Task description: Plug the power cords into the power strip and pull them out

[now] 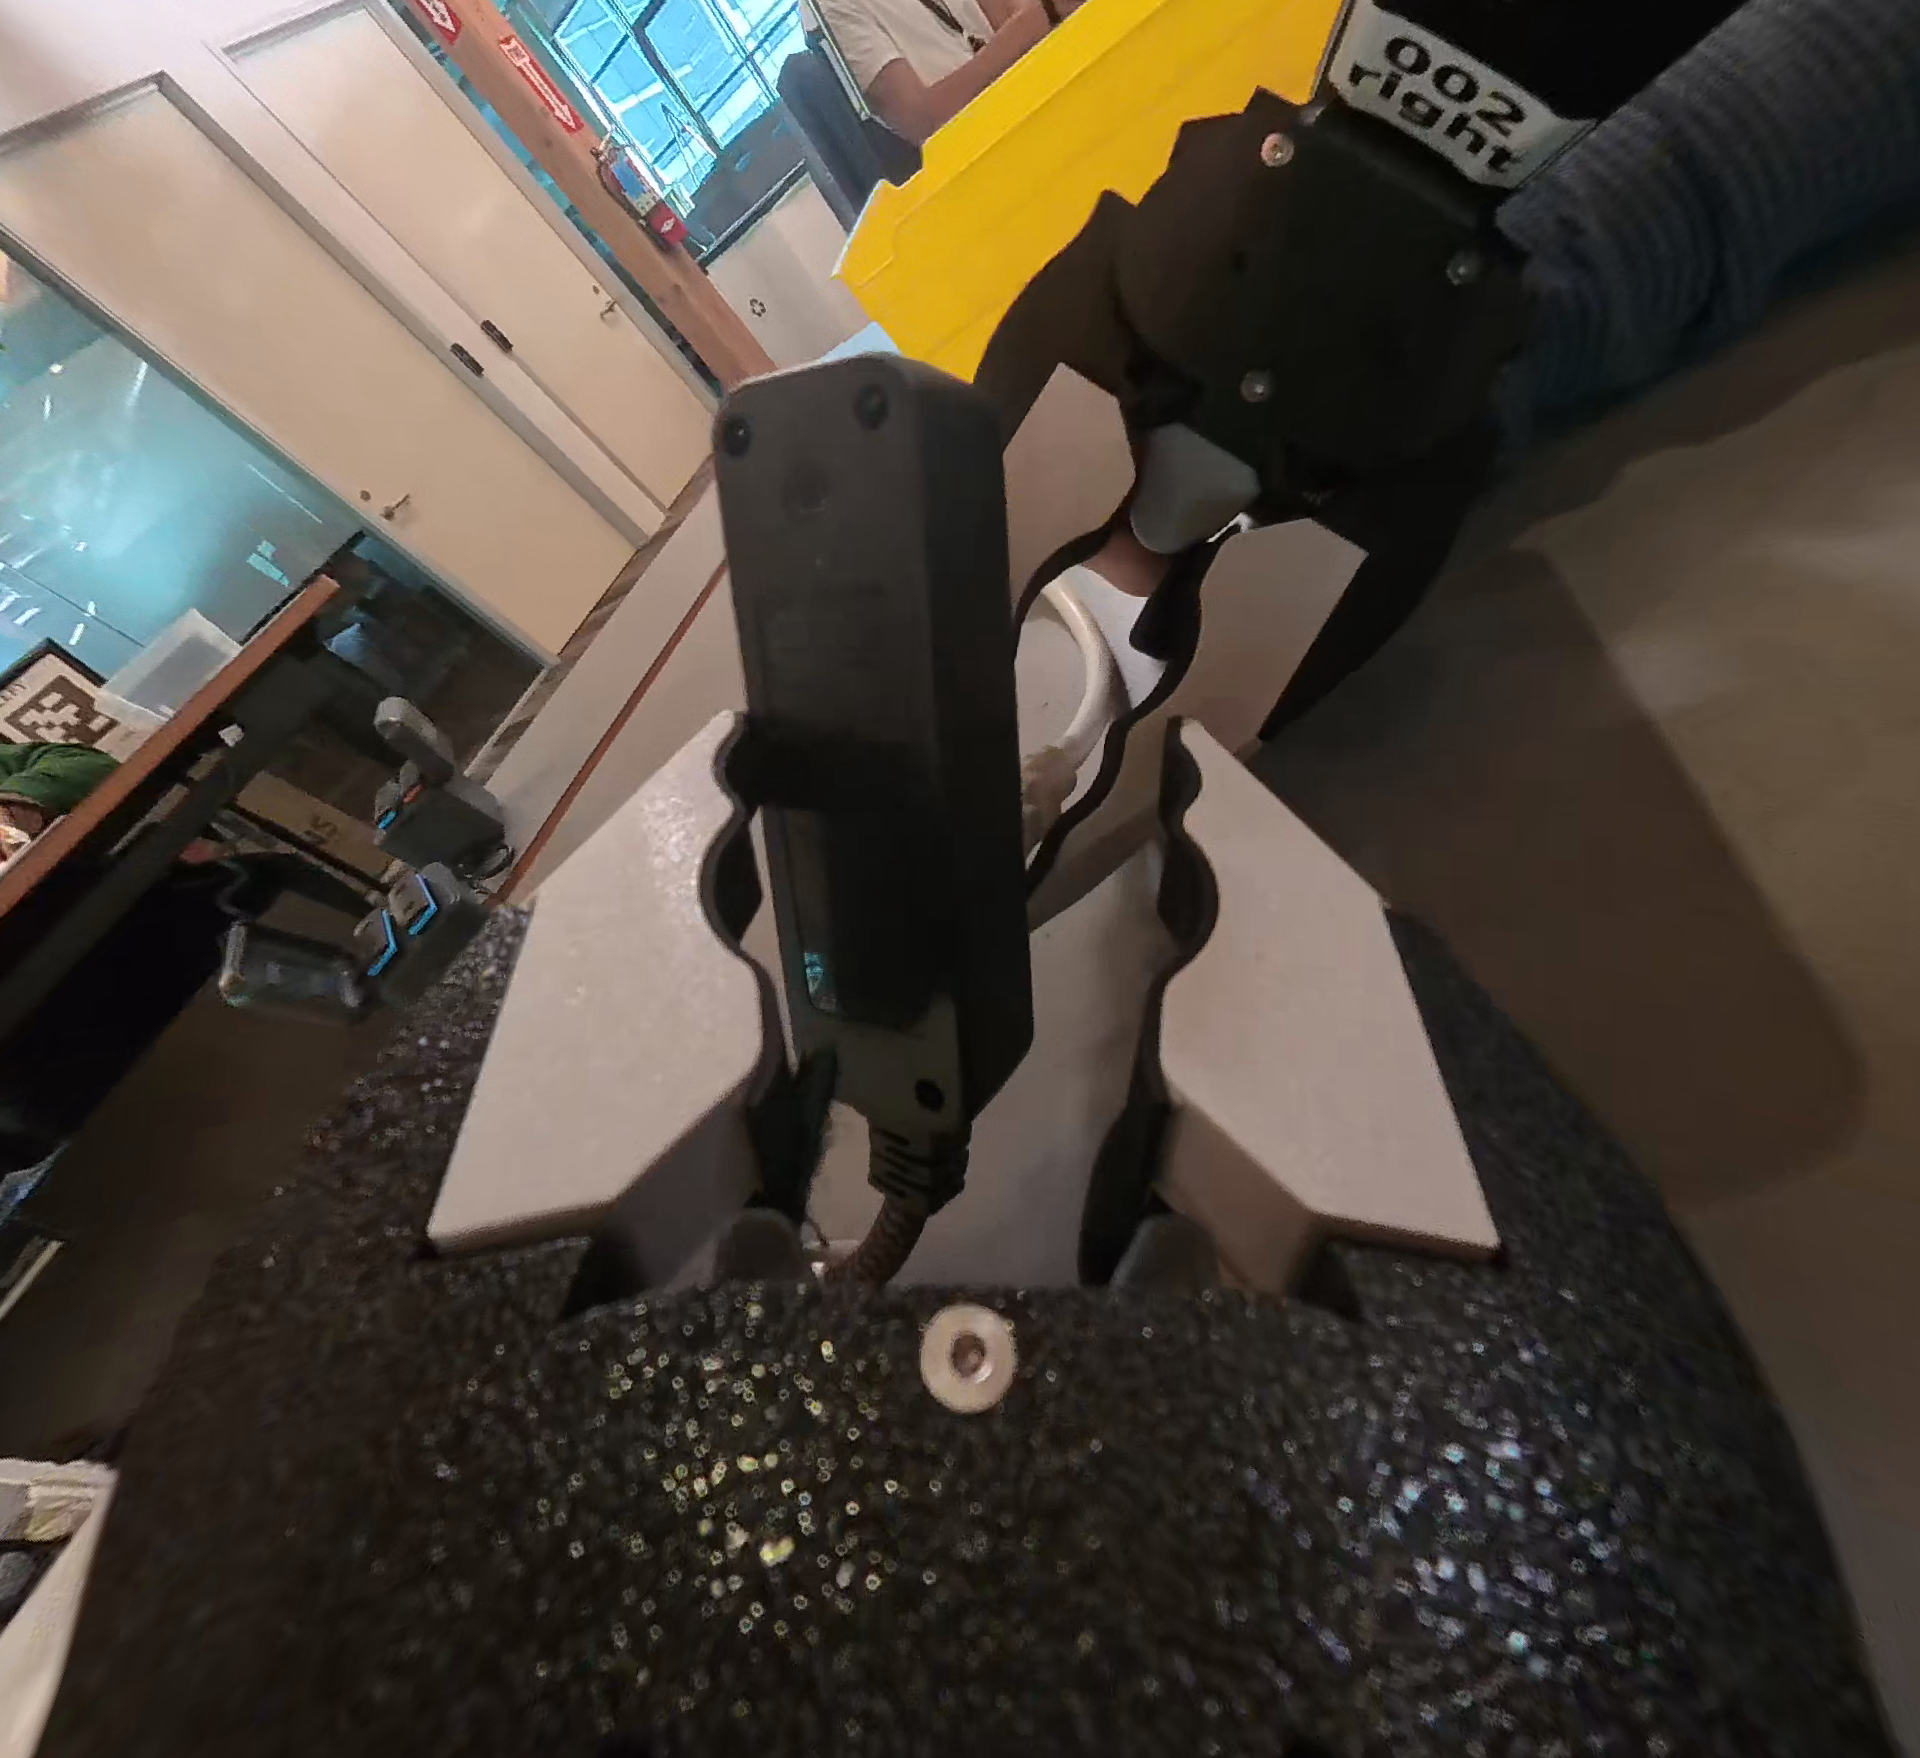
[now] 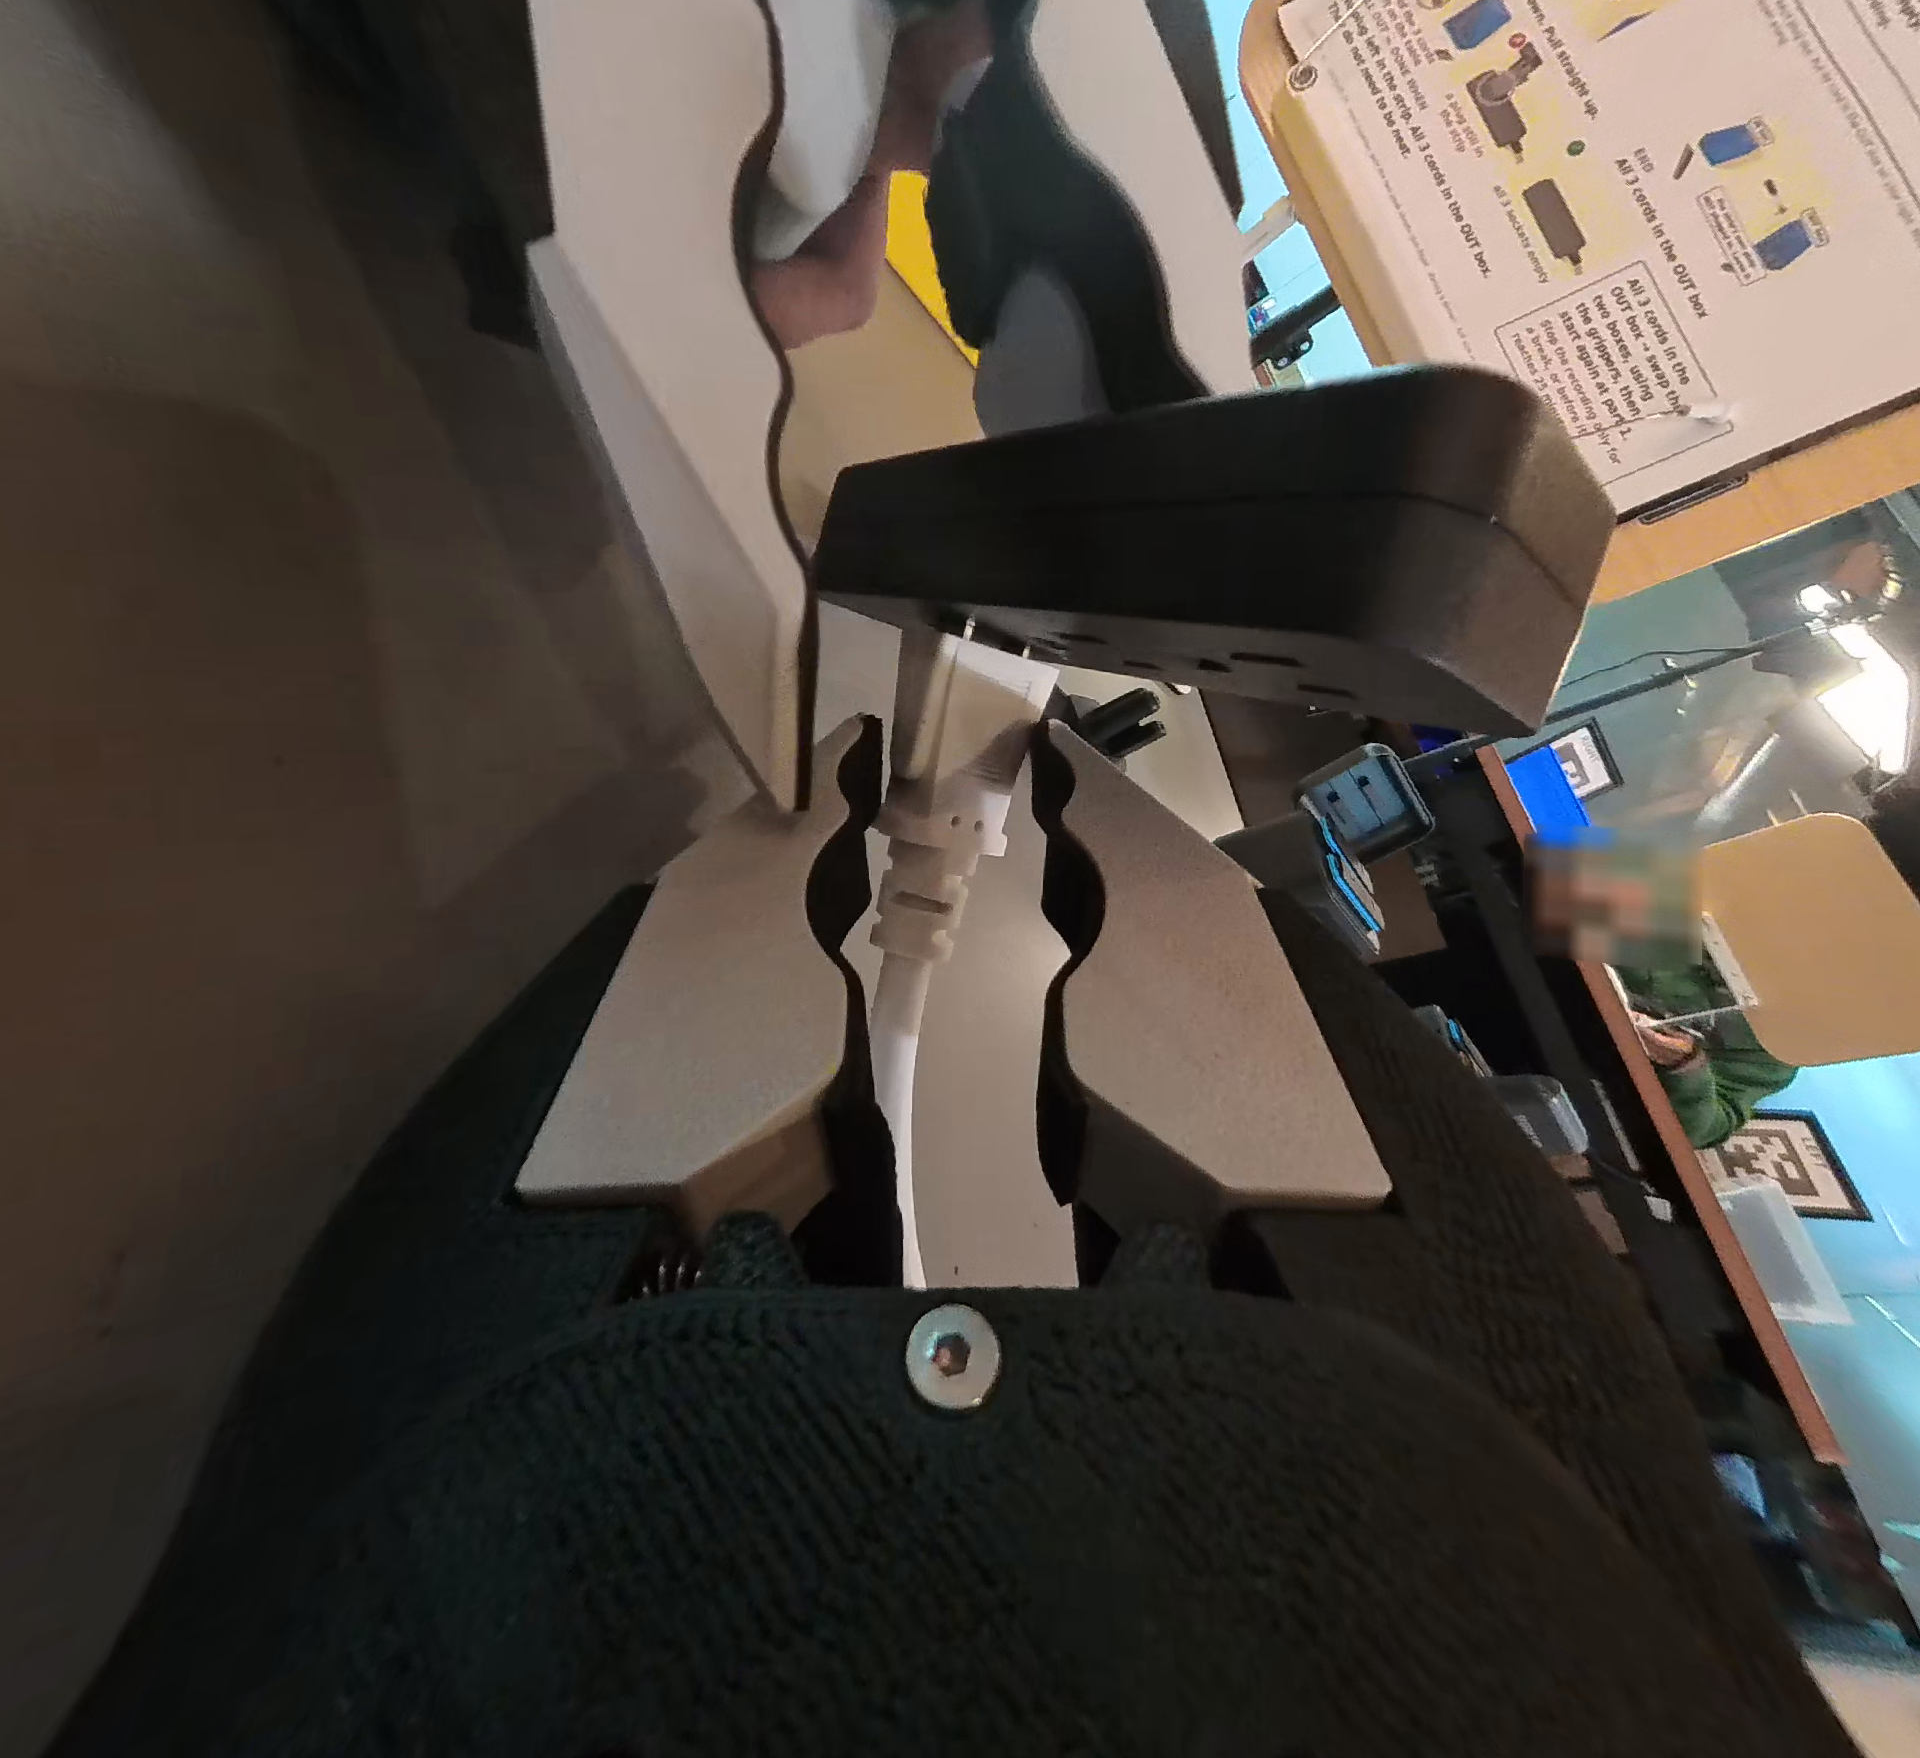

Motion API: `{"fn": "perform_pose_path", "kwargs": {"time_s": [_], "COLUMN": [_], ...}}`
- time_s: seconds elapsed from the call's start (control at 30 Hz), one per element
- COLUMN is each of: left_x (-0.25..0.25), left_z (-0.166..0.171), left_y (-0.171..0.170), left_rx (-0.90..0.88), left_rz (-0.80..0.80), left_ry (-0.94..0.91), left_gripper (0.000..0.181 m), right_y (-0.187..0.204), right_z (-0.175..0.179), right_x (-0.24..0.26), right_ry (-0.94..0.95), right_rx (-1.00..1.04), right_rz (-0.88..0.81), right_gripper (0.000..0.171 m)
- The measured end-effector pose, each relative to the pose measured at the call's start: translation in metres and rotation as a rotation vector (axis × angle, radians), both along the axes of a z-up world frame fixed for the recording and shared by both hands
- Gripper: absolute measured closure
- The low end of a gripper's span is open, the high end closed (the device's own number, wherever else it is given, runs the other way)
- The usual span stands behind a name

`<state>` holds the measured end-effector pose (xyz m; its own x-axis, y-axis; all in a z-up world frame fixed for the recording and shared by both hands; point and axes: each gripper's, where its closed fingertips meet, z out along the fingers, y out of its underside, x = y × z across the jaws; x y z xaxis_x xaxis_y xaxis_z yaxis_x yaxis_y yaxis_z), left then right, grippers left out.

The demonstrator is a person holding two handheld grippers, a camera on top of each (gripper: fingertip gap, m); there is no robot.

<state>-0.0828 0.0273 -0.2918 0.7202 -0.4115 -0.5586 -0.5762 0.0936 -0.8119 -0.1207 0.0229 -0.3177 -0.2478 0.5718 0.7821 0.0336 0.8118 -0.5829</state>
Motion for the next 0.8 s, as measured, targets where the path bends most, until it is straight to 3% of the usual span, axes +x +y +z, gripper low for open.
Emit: {"fn": "perform_pose_path", "kwargs": {"time_s": [0.4, 0.67, 0.8], "left_x": [-0.003, -0.013, -0.013], "left_z": [-0.003, 0.019, 0.050], "left_y": [-0.001, -0.002, -0.018], "left_rx": [0.005, 0.085, 0.225], "left_rz": [-0.025, -0.020, -0.094], "left_ry": [0.023, -0.103, -0.208], "left_gripper": [0.110, 0.113, 0.092], "right_y": [-0.002, -0.002, -0.002], "right_z": [0.000, 0.000, 0.000], "right_x": [0.001, 0.001, 0.001], "right_ry": [0.002, 0.006, 0.007], "right_rx": [0.005, 0.003, -0.005], "right_rz": [0.014, 0.022, 0.020], "right_gripper": [0.144, 0.144, 0.144]}}
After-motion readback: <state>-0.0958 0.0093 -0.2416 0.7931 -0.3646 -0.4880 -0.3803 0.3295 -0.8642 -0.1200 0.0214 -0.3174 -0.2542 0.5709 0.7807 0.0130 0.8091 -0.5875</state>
